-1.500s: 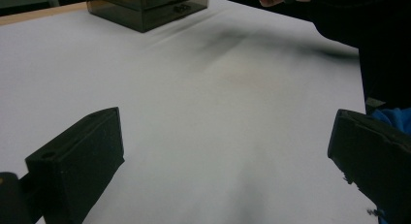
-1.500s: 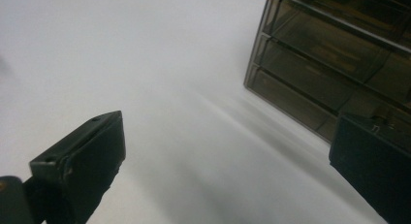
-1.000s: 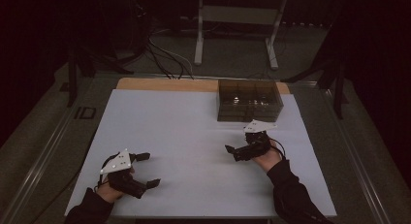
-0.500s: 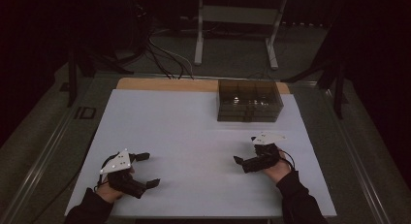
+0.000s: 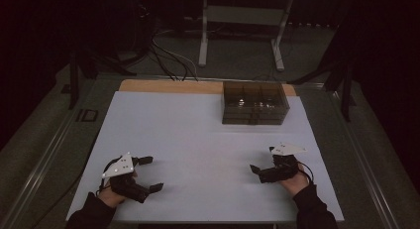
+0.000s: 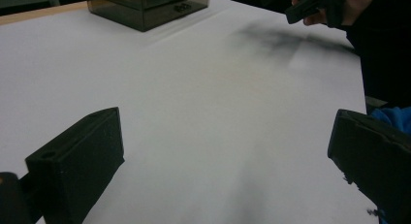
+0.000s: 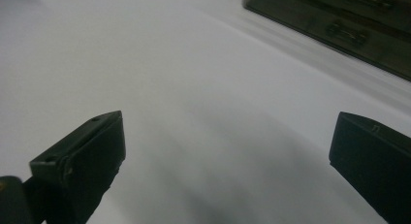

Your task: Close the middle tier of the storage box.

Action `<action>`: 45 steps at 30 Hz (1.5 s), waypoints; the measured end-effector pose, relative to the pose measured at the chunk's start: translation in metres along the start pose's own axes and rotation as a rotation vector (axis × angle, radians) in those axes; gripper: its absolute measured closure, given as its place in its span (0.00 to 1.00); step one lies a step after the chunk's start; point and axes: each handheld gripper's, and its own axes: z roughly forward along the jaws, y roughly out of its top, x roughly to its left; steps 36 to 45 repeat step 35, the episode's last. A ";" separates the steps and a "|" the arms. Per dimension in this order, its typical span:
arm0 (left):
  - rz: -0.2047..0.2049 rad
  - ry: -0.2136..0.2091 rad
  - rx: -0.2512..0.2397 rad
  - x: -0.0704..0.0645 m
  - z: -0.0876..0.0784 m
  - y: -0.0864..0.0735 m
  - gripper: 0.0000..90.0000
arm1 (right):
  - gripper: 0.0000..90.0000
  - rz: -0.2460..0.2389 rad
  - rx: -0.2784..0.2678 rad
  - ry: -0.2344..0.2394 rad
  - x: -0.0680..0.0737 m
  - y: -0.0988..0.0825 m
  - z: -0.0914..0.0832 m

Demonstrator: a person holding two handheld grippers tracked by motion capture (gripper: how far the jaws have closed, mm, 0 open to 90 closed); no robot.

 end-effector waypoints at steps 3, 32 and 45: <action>0.000 0.000 -0.001 0.000 0.000 0.000 0.01 | 0.00 0.018 -0.005 -0.014 -0.002 -0.004 -0.005; -0.013 0.005 -0.001 0.000 -0.002 -0.002 0.01 | 0.00 0.024 -0.001 -0.091 -0.009 -0.028 0.000; -0.014 0.005 -0.002 0.000 -0.002 -0.002 0.01 | 0.00 0.030 -0.002 -0.088 -0.010 -0.029 -0.001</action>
